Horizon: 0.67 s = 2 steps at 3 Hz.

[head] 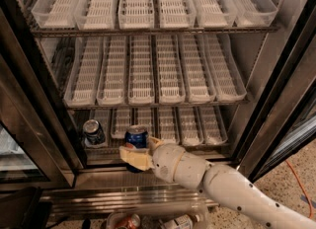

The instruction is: Pick pepsi can from bottom shelf of fridge

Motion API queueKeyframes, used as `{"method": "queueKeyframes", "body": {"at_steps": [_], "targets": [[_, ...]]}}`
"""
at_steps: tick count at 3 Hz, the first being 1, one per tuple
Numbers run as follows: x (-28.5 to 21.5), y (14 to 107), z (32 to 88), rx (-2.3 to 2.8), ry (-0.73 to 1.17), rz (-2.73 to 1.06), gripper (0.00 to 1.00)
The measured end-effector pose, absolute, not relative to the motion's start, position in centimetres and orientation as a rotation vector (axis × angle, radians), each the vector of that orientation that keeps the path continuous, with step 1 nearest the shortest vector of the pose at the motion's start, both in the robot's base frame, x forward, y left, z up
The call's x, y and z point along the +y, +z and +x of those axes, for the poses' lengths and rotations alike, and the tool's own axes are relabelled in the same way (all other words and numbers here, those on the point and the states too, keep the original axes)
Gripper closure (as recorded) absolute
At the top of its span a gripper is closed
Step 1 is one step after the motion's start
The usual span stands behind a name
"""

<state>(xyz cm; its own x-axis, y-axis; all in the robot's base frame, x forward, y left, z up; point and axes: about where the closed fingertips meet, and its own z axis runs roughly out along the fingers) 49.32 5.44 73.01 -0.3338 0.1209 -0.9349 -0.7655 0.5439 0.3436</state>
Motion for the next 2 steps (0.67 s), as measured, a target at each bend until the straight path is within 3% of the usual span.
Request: {"method": "queueKeyframes", "body": {"at_steps": [2], "targets": [[6.66,72.63,46.83,1.745,1.12,-0.661,1.0]]}}
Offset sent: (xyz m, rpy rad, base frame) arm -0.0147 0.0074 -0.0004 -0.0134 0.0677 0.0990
